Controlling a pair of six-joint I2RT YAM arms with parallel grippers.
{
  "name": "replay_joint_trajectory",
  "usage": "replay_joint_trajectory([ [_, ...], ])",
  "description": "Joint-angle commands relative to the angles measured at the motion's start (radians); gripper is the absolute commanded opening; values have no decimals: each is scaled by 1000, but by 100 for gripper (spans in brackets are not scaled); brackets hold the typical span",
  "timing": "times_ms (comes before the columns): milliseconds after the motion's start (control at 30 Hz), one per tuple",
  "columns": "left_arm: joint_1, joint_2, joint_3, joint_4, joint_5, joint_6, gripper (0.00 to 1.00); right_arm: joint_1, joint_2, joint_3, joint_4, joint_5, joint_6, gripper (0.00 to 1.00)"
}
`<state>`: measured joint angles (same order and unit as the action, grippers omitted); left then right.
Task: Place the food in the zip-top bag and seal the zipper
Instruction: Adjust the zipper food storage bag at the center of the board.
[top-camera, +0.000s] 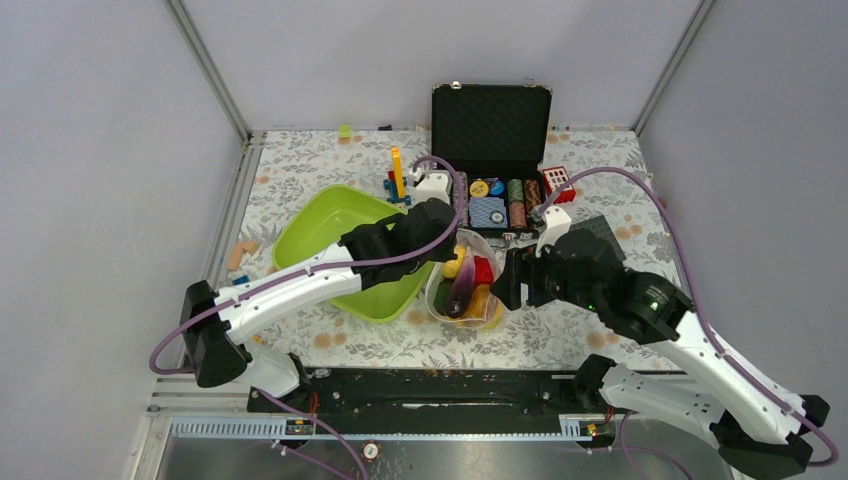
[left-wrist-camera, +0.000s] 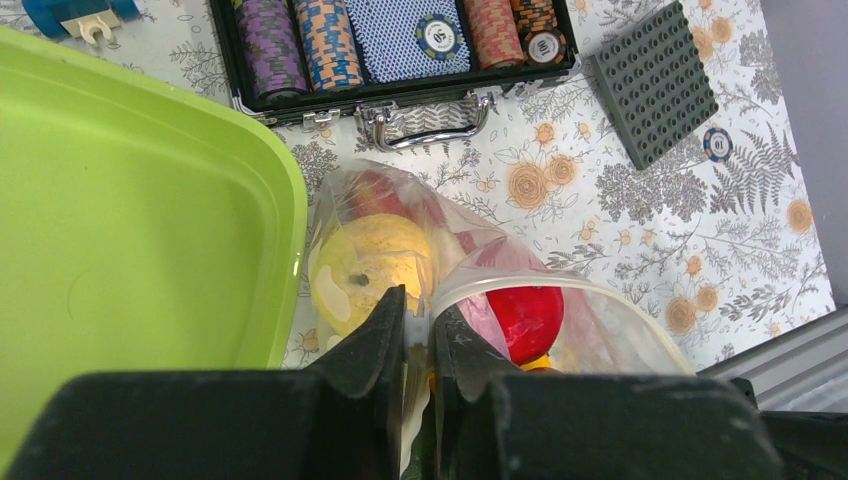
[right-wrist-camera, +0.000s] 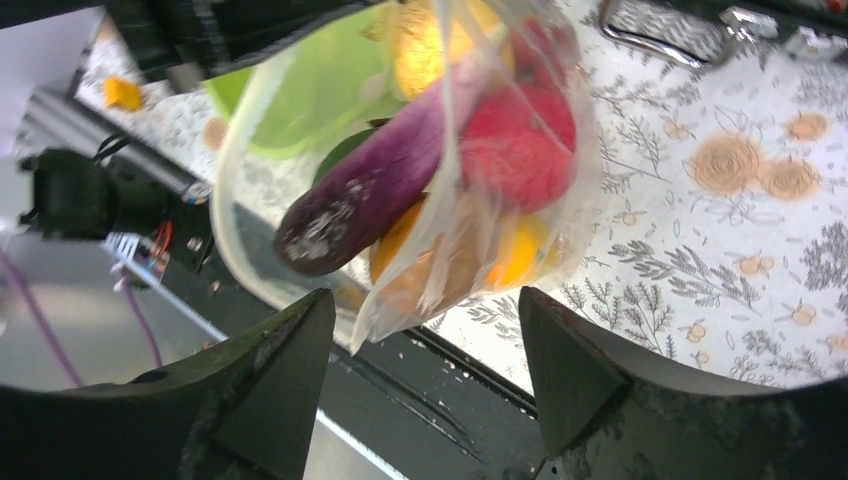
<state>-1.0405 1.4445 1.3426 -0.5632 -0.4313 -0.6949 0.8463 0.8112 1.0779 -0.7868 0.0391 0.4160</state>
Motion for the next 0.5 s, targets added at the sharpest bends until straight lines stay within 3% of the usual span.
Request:
replay_joint_trajectory([
  [0,2,-36,25,26,-58,-94,0,97,-6,-101,62,284,214,73],
  [200,2,-29,23,14,-87,-116,0,194,18,-148,112,305,314,69],
  [467,2,-23,17,16,-97,-121,0,348,51,-90,84,489,346,68],
])
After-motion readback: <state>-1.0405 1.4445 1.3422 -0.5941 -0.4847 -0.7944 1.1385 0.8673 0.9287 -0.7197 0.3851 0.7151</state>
